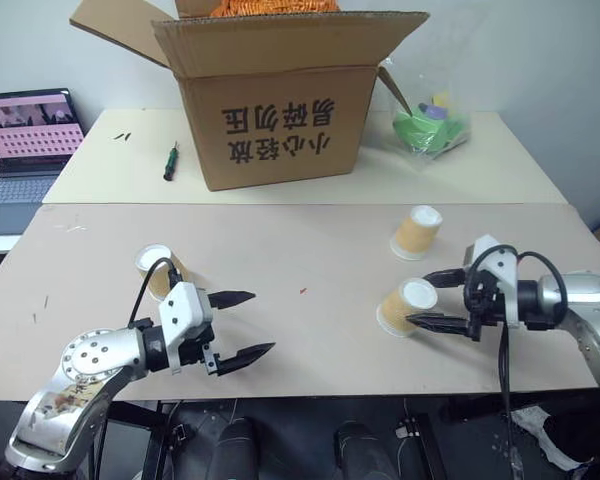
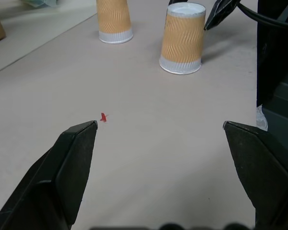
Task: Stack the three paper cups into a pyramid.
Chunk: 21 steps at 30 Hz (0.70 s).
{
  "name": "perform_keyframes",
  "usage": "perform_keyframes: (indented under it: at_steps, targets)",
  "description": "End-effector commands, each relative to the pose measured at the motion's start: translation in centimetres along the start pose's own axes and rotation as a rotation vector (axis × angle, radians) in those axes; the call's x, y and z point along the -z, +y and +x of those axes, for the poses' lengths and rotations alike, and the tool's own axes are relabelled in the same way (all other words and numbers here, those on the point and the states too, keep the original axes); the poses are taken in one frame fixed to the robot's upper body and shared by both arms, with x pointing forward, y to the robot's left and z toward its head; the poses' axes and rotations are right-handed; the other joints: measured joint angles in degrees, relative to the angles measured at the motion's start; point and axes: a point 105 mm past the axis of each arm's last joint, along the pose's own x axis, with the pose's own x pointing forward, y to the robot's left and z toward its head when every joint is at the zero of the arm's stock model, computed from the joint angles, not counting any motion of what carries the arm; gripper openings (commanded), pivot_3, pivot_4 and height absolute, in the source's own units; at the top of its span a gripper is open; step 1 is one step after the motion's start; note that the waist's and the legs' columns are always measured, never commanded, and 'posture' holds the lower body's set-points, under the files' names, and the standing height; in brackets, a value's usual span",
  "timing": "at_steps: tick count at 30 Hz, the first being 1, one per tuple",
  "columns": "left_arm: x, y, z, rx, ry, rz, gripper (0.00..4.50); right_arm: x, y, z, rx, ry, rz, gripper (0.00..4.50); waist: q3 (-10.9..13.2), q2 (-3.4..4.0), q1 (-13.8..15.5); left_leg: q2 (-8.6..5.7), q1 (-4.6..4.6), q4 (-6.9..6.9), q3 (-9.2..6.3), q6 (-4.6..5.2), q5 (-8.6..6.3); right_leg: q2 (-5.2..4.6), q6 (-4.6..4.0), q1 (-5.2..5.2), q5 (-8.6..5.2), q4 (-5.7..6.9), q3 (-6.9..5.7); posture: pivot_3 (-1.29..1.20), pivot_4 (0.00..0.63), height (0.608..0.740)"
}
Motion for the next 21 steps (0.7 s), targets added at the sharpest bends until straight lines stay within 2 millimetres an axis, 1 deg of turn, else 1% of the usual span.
perform_keyframes:
  at_steps: [1, 6, 8, 9, 10, 14, 17, 18, 21]
  targets:
    - [-0.5, 0.3, -0.1, -0.017, -0.013, 0.016, 4.50, -0.7, -0.5, -0.2, 0.033, -0.015, -0.039, 4.48, 0.0, 0.00, 0.0, 0.00, 0.00, 0.00, 0.00, 0.00, 0.00, 0.00, 0.00, 0.00, 0.00, 0.00, 0.00, 0.00, 0.150, 0.700]
    - [-0.5, 0.4, -0.1, -0.022, -0.013, 0.015, 4.50, -0.7, -0.7, 0.1, 0.046, -0.015, -0.042, 4.48, 0.0, 0.00, -0.1, 0.00, 0.00, 0.00, 0.00, 0.00, 0.00, 0.00, 0.00, 0.00, 0.00, 0.00, 0.00, 0.00, 0.150, 0.700]
    - [-0.6, 0.4, -0.1, -0.025, -0.014, 0.011, 4.50, -0.8, -0.8, 0.3, 0.054, -0.018, -0.044, 3.97, 0.0, 0.00, -0.1, 0.00, 0.00, 0.00, 0.00, 0.00, 0.00, 0.00, 0.00, 0.00, 0.00, 0.00, 0.00, 0.00, 0.150, 0.700]
    - [-0.6, 0.3, -0.2, -0.023, -0.011, 0.010, 4.50, -1.0, -0.8, 0.4, 0.051, -0.024, -0.049, 3.79, 0.0, 0.00, -0.1, 0.00, 0.00, 0.00, 0.00, 0.00, 0.00, 0.00, 0.00, 0.00, 0.00, 0.00, 0.00, 0.00, 0.150, 0.700]
    - [-0.5, 0.3, -0.2, -0.022, -0.008, 0.009, 4.50, -1.3, -0.7, 0.5, 0.047, -0.038, -0.050, 3.47, 0.0, 0.00, -0.2, 0.01, 0.00, 0.00, 0.00, 0.00, 0.00, 0.01, 0.00, 0.00, 0.00, 0.00, 0.00, 0.00, 0.150, 0.700]
    - [-0.4, 0.3, -0.2, -0.021, -0.003, 0.006, 4.50, -2.8, -0.5, 0.6, 0.025, -0.097, -0.048, 3.47, 0.0, -0.01, -0.2, 0.00, 0.00, 0.00, 0.00, 0.00, 0.00, 0.01, 0.01, -0.01, 0.00, 0.01, 0.01, 0.00, 0.150, 0.700]
    - [-0.4, 0.3, -0.1, -0.021, 0.000, 0.004, 4.50, -4.7, -0.6, 1.0, 0.005, -0.145, -0.075, 3.47, 0.0, -0.03, -0.3, 0.00, 0.00, 0.00, 0.00, 0.00, 0.00, 0.01, 0.00, 0.00, 0.01, 0.00, 0.00, 0.00, 0.150, 0.700]
    - [-0.3, 0.4, 0.0, -0.021, 0.001, 0.003, 4.50, -5.8, -0.6, 1.5, -0.014, -0.167, -0.097, 3.47, 0.0, -0.02, -0.4, 0.00, 0.00, 0.00, 0.00, 0.00, 0.00, 0.00, 0.00, -0.01, 0.01, 0.01, 0.00, 0.00, 0.150, 0.700]
    - [-0.2, 0.3, 0.3, -0.008, 0.004, 0.001, 4.50, -10.0, -0.3, 3.8, -0.100, -0.239, -0.176, 3.47, 0.0, -0.02, -1.1, 0.03, 0.00, -0.02, 0.00, 0.00, 0.01, 0.04, 0.01, -0.13, 0.03, 0.07, 0.02, 0.00, 0.150, 0.700]
